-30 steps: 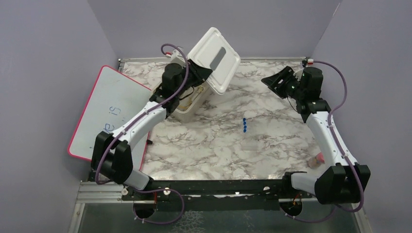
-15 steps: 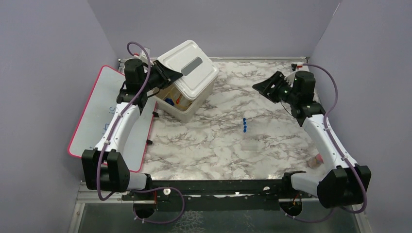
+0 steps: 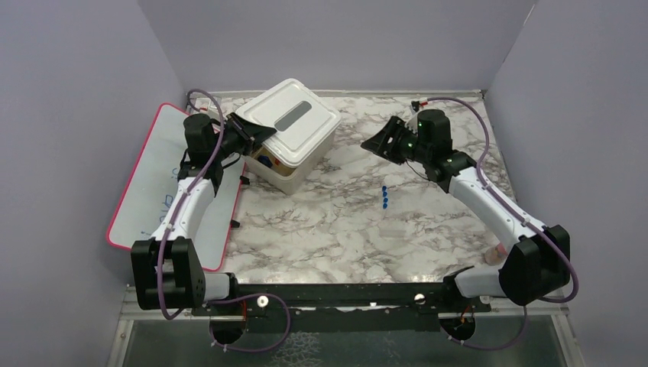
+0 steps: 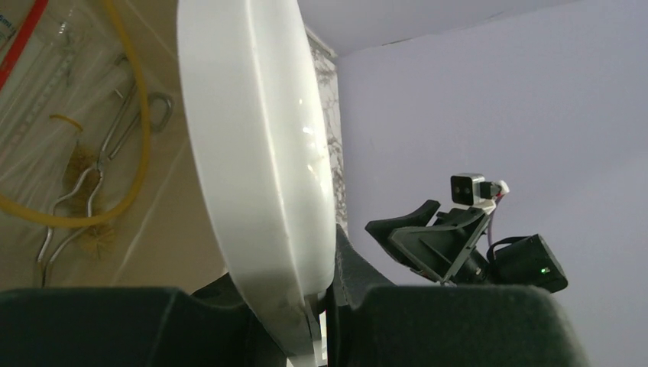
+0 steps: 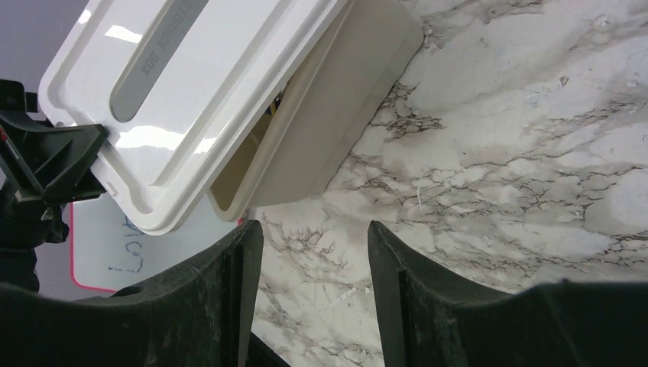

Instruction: Organize the chemistry lab equipment

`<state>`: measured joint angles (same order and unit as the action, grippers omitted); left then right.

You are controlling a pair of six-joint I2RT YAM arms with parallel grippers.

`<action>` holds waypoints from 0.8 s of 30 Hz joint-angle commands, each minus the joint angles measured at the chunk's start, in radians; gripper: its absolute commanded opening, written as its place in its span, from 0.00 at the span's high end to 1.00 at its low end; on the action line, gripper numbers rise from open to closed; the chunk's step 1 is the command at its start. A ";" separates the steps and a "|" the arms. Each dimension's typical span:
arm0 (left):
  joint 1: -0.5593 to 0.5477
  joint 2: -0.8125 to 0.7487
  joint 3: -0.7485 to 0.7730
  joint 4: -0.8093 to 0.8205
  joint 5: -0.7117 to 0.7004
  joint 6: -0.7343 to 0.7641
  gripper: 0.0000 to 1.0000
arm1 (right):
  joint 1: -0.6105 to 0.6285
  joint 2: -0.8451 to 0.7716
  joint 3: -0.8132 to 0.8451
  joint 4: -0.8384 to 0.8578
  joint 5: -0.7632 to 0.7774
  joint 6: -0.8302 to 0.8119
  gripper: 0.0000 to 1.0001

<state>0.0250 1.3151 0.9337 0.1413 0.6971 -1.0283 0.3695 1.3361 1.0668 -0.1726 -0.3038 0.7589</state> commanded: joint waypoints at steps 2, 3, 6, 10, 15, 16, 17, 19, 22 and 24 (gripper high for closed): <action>0.020 -0.057 -0.045 0.201 -0.021 -0.146 1.00 | 0.067 0.032 0.059 0.030 0.094 -0.004 0.43; 0.020 -0.060 -0.044 0.205 -0.037 -0.150 1.00 | 0.077 0.039 0.064 0.030 0.100 -0.004 0.43; 0.020 -0.057 -0.041 0.209 -0.074 -0.169 1.00 | 0.106 0.060 0.082 0.024 0.127 -0.004 0.44; 0.021 -0.048 -0.067 0.211 -0.106 -0.200 1.00 | 0.135 0.083 0.100 0.013 0.171 -0.009 0.44; 0.021 -0.031 -0.087 0.214 -0.074 -0.206 1.00 | 0.154 0.112 0.123 -0.001 0.209 -0.019 0.44; 0.022 -0.031 -0.093 0.215 -0.067 -0.206 1.00 | 0.157 0.114 0.125 -0.001 0.212 -0.021 0.44; 0.022 -0.031 -0.100 0.215 -0.059 -0.211 1.00 | 0.160 0.118 0.127 -0.002 0.216 -0.022 0.44; 0.021 -0.032 -0.110 0.215 -0.044 -0.222 1.00 | 0.166 0.124 0.130 -0.002 0.222 -0.023 0.44; 0.021 -0.038 -0.131 0.214 -0.053 -0.232 1.00 | 0.176 0.132 0.134 -0.001 0.229 -0.021 0.44; 0.022 -0.033 -0.142 0.214 -0.052 -0.240 0.99 | 0.182 0.141 0.139 0.002 0.235 -0.023 0.44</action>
<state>0.0399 1.2930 0.8124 0.3099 0.6254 -1.2484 0.5316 1.4582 1.1652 -0.1730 -0.1127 0.7547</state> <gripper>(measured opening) 0.204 0.560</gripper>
